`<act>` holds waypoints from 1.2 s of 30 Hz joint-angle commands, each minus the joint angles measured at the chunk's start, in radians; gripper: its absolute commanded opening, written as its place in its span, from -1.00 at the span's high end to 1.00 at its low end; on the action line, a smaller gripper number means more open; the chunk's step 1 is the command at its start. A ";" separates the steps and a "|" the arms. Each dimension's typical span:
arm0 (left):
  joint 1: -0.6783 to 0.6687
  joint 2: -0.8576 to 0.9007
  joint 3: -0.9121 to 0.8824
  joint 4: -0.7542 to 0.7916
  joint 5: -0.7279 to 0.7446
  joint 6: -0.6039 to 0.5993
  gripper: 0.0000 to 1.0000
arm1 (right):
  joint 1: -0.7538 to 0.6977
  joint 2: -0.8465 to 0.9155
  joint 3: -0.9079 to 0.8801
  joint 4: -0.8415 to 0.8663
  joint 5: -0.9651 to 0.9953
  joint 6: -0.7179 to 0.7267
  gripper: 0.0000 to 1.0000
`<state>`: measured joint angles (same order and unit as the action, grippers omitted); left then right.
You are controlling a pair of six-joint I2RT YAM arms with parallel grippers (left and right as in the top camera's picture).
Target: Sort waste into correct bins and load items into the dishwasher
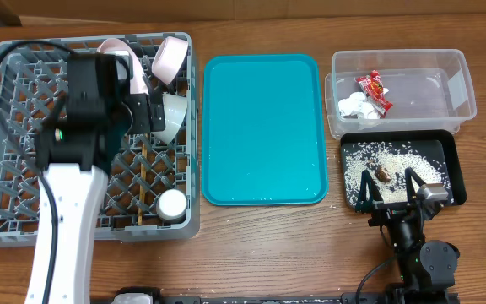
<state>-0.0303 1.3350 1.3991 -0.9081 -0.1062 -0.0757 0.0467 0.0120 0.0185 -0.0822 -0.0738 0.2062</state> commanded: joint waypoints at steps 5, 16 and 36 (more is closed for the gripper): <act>0.058 -0.386 -0.529 0.450 0.101 0.002 -1.00 | 0.005 -0.009 -0.011 0.005 0.005 0.004 -1.00; 0.081 -1.026 -1.150 0.812 0.152 0.001 -1.00 | 0.005 -0.009 -0.011 0.005 0.005 0.004 -1.00; 0.080 -1.332 -1.395 0.835 0.161 0.043 -0.99 | 0.005 -0.009 -0.011 0.005 0.005 0.004 -1.00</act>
<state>0.0467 0.0170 0.0109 -0.0757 0.0422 -0.0509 0.0467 0.0109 0.0185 -0.0818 -0.0742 0.2062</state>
